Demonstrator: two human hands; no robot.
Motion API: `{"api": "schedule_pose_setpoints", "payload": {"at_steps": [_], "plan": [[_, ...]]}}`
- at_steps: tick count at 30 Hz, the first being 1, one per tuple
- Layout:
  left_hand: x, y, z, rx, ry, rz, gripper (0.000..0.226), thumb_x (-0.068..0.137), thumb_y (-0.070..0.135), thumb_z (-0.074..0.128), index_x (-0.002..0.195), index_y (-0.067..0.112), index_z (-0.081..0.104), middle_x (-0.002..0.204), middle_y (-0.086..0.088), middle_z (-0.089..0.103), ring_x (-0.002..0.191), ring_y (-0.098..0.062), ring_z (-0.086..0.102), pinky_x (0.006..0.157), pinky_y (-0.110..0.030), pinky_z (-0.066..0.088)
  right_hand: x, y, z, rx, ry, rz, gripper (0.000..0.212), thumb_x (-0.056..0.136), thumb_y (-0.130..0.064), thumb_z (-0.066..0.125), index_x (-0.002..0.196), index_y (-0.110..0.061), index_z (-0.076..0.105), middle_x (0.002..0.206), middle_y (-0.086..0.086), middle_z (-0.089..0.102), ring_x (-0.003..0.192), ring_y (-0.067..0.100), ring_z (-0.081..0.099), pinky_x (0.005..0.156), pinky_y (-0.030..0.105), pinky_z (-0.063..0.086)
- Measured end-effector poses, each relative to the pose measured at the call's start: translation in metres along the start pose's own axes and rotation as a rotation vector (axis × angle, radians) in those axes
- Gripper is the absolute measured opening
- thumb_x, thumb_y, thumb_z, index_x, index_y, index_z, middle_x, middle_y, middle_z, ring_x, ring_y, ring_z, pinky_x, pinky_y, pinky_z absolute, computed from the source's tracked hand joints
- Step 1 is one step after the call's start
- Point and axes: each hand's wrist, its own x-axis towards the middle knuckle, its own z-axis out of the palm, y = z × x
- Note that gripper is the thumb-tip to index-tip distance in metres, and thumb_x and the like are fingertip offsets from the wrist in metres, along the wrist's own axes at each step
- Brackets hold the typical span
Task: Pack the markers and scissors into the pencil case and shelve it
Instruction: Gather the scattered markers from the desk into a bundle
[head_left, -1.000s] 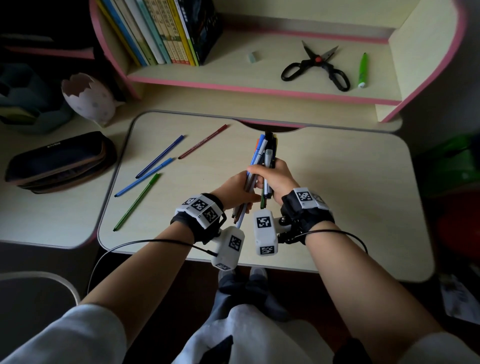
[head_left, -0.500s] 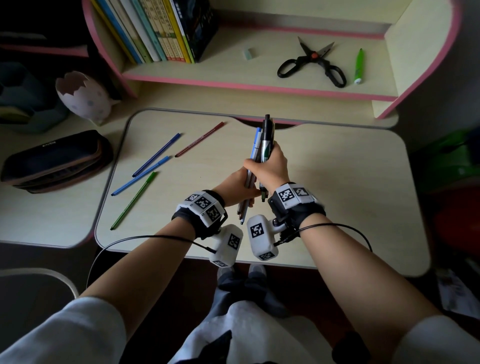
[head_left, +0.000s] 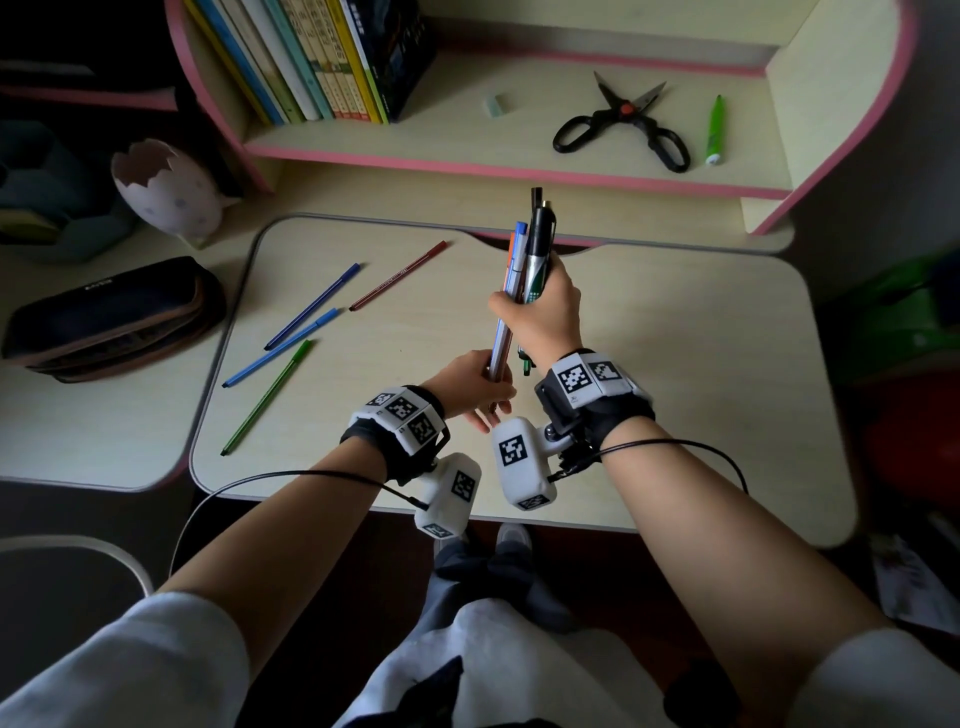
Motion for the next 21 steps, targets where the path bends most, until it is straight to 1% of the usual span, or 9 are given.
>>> {"api": "schedule_pose_setpoints", "payload": {"at_steps": [4,6,9,10,11,14,16,19,21], "plan": [[0.001,-0.003,0.003,0.027,0.020,-0.002,0.009,0.086,0.007,0.054,0.079,0.012,0.049,0.060,0.002,0.063,0.037,-0.005,0.057,0.038,-0.016,0.047,0.001,-0.003,-0.002,0.032,0.026,-0.033,0.027,0.068,-0.007,0.067,0.085,-0.020,0.050,0.063,-0.016,0.052,0.051,-0.004,0.053,0.047,-0.001,0.037],[0.001,-0.002,0.002,0.047,0.038,0.042,0.011,0.087,0.006,0.051,0.078,0.011,0.047,0.061,0.001,0.062,0.038,-0.004,0.055,0.043,-0.017,0.048,0.001,-0.002,-0.003,0.069,0.043,-0.038,0.026,0.069,-0.006,0.067,0.083,-0.021,0.051,0.064,-0.016,0.053,0.052,-0.008,0.054,0.052,0.007,0.041],[0.000,0.001,-0.002,0.052,0.034,0.088,0.021,0.088,0.004,0.049,0.070,0.013,0.043,0.059,-0.003,0.060,0.033,-0.004,0.049,0.045,-0.022,0.043,0.003,-0.001,-0.004,0.093,0.039,-0.037,0.026,0.070,-0.009,0.071,0.077,-0.023,0.052,0.065,-0.014,0.054,0.060,0.004,0.056,0.064,0.022,0.049],[-0.001,0.002,-0.005,0.057,0.041,0.095,0.022,0.088,0.004,0.049,0.070,0.014,0.043,0.059,-0.003,0.060,0.031,-0.004,0.047,0.044,-0.021,0.042,0.003,-0.002,-0.004,0.100,0.032,-0.039,0.029,0.069,-0.010,0.074,0.074,-0.027,0.051,0.067,-0.014,0.055,0.062,0.007,0.057,0.065,0.023,0.050],[-0.002,0.003,-0.007,0.064,0.049,0.098,0.022,0.088,0.005,0.050,0.069,0.014,0.043,0.058,-0.003,0.059,0.031,-0.004,0.046,0.043,-0.020,0.041,0.003,-0.002,-0.004,0.108,0.027,-0.040,0.033,0.069,-0.011,0.076,0.074,-0.030,0.049,0.068,-0.014,0.056,0.063,0.005,0.058,0.065,0.020,0.050],[-0.006,0.010,-0.011,0.061,0.065,0.114,0.021,0.089,0.008,0.050,0.069,0.014,0.044,0.057,-0.002,0.058,0.032,-0.003,0.045,0.040,-0.018,0.039,0.001,0.001,-0.003,0.128,0.001,-0.027,0.032,0.067,-0.016,0.079,0.083,-0.025,0.053,0.073,-0.014,0.058,0.067,0.002,0.059,0.060,0.007,0.048],[-0.006,0.017,-0.013,0.034,0.090,0.119,0.021,0.089,0.007,0.050,0.070,0.014,0.045,0.057,-0.001,0.057,0.033,-0.003,0.045,0.039,-0.017,0.039,-0.002,0.004,-0.001,0.123,-0.015,-0.007,0.035,0.067,-0.019,0.080,0.090,-0.021,0.054,0.075,-0.014,0.059,0.069,0.003,0.060,0.058,0.004,0.046],[-0.006,0.026,-0.017,0.028,0.131,0.145,0.019,0.086,0.002,0.047,0.069,0.011,0.048,0.058,-0.004,0.055,0.031,0.000,0.043,0.035,-0.013,0.037,-0.007,0.010,0.005,0.076,-0.042,0.033,0.042,0.066,-0.024,0.080,0.102,-0.017,0.059,0.083,-0.009,0.060,0.077,0.009,0.061,0.067,0.014,0.047],[-0.006,0.028,-0.019,0.051,0.130,0.144,0.015,0.084,0.000,0.049,0.072,0.009,0.050,0.058,-0.003,0.056,0.032,-0.001,0.044,0.035,-0.012,0.038,-0.008,0.011,0.007,0.060,-0.042,0.063,0.043,0.068,-0.022,0.077,0.107,-0.011,0.060,0.087,-0.004,0.061,0.081,0.013,0.061,0.073,0.021,0.050]]}}
